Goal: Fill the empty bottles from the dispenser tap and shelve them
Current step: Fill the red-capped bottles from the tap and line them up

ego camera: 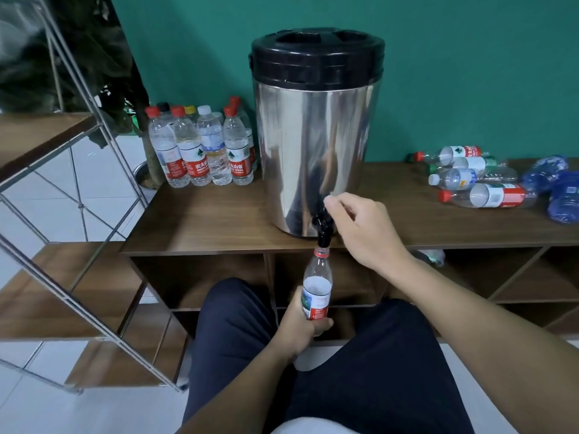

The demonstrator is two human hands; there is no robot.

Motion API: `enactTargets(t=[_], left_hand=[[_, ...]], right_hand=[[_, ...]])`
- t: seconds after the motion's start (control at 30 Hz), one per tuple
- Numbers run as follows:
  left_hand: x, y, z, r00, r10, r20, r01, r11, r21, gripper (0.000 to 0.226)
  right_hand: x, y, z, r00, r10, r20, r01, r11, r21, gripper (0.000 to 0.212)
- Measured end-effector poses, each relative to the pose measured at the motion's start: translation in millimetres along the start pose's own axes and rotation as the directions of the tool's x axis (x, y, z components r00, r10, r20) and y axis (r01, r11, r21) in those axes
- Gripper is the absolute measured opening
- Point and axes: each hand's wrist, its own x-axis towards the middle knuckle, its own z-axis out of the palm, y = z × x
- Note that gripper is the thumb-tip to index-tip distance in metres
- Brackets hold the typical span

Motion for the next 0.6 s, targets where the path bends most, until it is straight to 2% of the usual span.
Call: enactTargets(t=[0.17,0.27,0.33,0.47,0.6], left_hand=[[5.1,-3.5,-2.6,0.999,0.029,-0.017,-0.029,0.999,0.016,0.069],[6.5,-5.7,-1.6,0.999,0.042,-0.020,-0.040,0.996,0.085,0.072],[5.7,-4.7,-0.7,0.999,0.038,-0.016,-0.035,0.989,0.146,0.077],[5.8,-7.6,-1.2,0.997,-0.022,-0.067,0.036,0.976,0.216,0.072],[6.2,-11.8,-2.8,0.996,0.000,-0.087,0.021,0.970,0.241,0.065]], right_hand=[[6.8,-4.8,10.1,0.998,0.053,0.038,-0.052,0.999,-0.010,0.039],[8.6,-1.4,9.5,0.993,0.102,0.054,-0.105,0.994,0.044,0.035],[8.1,1.9,8.9,0.985,0.164,0.054,-0.170,0.976,0.139,0.033],[2.8,17.1,13.2,0.945,0.324,0.041,-0.316,0.876,0.365,0.031],[-9.6,34.7,28.8,0.887,0.458,0.062,-0.399,0.692,0.602,0.033]])
